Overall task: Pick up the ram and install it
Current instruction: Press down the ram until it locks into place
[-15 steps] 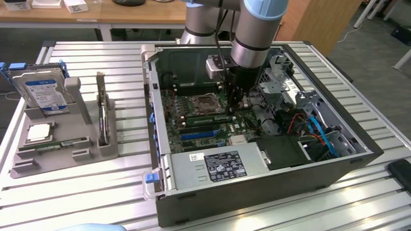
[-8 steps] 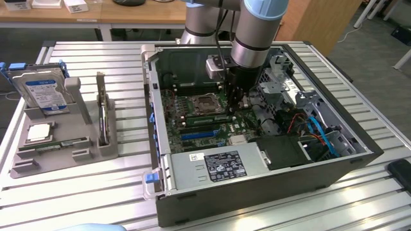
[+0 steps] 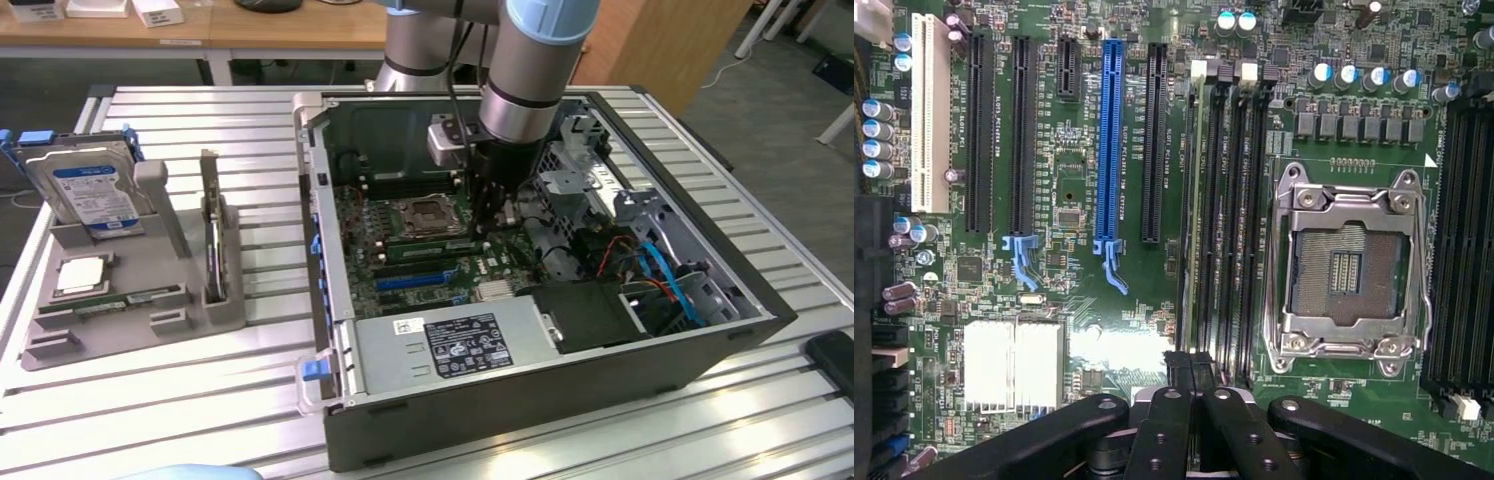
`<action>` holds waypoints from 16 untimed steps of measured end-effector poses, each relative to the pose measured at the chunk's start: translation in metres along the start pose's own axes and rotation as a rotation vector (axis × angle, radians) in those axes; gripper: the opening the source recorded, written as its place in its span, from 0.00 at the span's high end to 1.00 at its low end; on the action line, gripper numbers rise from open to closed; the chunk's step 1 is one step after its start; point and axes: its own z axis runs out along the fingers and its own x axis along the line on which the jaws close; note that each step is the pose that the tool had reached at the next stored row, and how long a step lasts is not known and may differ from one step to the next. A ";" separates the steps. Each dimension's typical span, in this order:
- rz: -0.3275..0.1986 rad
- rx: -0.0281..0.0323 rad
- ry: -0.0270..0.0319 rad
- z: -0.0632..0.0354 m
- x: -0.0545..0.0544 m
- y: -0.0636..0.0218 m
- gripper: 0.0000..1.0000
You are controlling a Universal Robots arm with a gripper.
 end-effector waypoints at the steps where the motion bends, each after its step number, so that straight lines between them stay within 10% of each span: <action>1: 0.000 0.0001 0.0000 0.0003 0.000 0.0000 0.90; 13: 0.000 0.0016 0.0000 0.0026 0.000 0.0001 0.90; 16: 0.000 -0.0070 -0.0002 -0.0023 0.000 0.0000 0.90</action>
